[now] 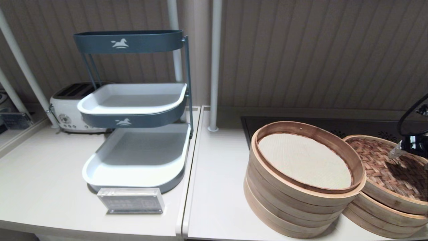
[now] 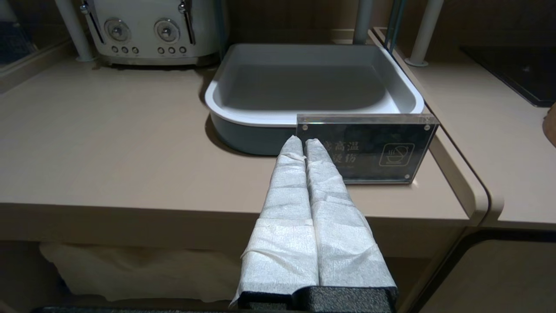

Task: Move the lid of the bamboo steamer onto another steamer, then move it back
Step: Pick up the steamer

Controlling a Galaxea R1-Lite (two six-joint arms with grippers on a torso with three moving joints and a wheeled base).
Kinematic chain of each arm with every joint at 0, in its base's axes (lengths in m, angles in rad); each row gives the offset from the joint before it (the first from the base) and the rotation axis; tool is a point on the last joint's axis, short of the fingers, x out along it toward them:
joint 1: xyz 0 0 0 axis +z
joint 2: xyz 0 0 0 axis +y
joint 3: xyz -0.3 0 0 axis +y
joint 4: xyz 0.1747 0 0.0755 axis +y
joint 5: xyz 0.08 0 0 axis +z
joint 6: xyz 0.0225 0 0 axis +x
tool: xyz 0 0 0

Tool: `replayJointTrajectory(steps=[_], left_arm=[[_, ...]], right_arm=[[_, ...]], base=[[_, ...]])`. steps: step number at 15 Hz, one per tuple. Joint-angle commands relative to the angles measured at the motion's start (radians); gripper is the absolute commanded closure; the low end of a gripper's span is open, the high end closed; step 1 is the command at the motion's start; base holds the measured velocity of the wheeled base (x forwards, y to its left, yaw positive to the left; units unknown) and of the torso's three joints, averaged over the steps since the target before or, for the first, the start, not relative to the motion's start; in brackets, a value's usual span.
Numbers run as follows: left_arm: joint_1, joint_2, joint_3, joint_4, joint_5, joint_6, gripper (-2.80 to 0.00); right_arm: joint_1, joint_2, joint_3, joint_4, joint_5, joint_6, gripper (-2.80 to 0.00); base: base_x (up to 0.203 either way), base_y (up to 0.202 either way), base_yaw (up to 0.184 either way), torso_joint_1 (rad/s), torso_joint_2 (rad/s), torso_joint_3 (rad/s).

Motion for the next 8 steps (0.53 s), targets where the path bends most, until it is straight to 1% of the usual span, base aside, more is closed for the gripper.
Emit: replayJointTrajectory(steps=[1, 6, 8], left_arm=[[0.0, 0.0, 0.028, 0.0, 0.0, 0.0, 0.0], [0.0, 0.0, 0.028, 0.0, 0.0, 0.0, 0.0], [0.0, 0.0, 0.028, 0.0, 0.0, 0.0, 0.0]], right_arm=[[-0.012, 0.009, 0.001, 0.003, 0.002, -0.005, -2.8], [-0.008, 0.039, -0.013, -0.001, 0.004, -0.004, -2.8], [-0.009, 0.047, -0.01, -0.027, 0.004, -0.005, -2.8]], base=[[0.0, 0.0, 0.0, 0.0, 0.0, 0.0], [0.0, 0.0, 0.0, 0.0, 0.0, 0.0], [0.0, 0.0, 0.0, 0.0, 0.0, 0.0]])
